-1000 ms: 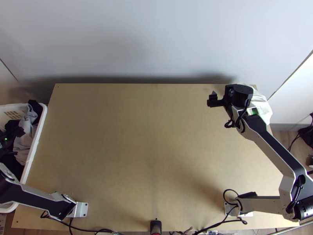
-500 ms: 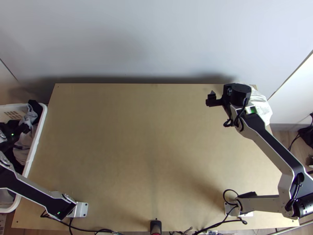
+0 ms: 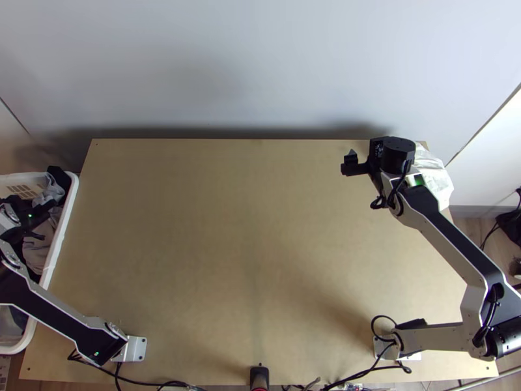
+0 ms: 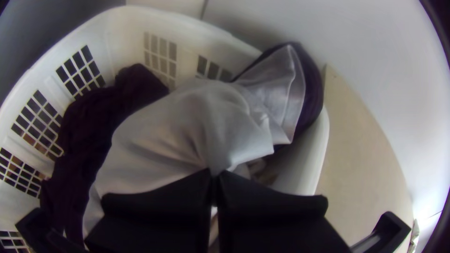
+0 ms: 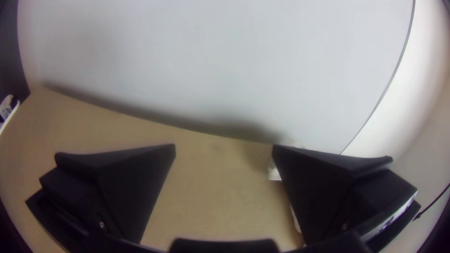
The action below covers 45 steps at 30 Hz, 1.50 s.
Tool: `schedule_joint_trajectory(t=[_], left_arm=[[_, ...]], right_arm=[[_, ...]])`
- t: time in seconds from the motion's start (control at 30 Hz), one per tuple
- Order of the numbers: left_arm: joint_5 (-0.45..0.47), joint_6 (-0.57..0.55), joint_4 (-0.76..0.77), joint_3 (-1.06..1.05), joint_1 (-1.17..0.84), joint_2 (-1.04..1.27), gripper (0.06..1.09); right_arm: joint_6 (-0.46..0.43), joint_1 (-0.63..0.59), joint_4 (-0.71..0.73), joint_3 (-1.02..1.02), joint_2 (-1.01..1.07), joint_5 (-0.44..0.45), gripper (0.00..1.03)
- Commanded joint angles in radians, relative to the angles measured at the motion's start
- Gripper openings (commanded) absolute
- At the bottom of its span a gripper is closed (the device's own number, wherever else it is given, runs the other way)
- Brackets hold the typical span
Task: Fold the t-shirt
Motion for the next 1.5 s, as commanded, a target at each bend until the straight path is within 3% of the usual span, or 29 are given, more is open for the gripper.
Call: schedule_joint_trajectory(t=[0.0, 0.3, 0.53, 0.77, 0.93, 1.1, 1.27, 1.47], left_arm=[[0.002, -0.025, -0.016, 0.018, 0.001, -0.103, 0.09], [0.108, -0.075, -0.255, 0.084, -0.041, -0.396, 0.09], [0.115, -0.12, -0.379, 0.059, -0.205, -0.622, 0.09], [0.109, -0.178, -0.41, -0.047, -0.447, -0.812, 0.09], [0.059, -0.241, -0.413, -0.085, -0.671, -0.915, 0.09], [-0.116, -0.264, -0.422, -0.159, -0.976, -0.938, 0.1], [-0.224, -0.264, -0.333, -0.277, -1.214, -0.939, 0.1], [-0.242, -0.298, -0.261, -0.265, -1.392, -0.853, 0.1]], right_arm=[[-0.001, 0.001, 0.001, 0.008, 0.015, 0.002, 0.96], [0.002, 0.001, 0.003, 0.005, 0.018, 0.003, 0.96], [0.005, 0.001, 0.003, 0.002, 0.006, 0.003, 0.96], [0.005, 0.001, 0.003, -0.007, -0.022, 0.003, 0.96], [0.012, -0.001, 0.008, -0.03, -0.043, 0.003, 0.96], [0.022, -0.001, 0.011, -0.059, -0.066, 0.003, 0.96], [0.039, -0.002, 0.012, -0.07, -0.103, 0.003, 0.96], [0.049, -0.013, 0.017, -0.139, -0.167, 0.003, 0.96]])
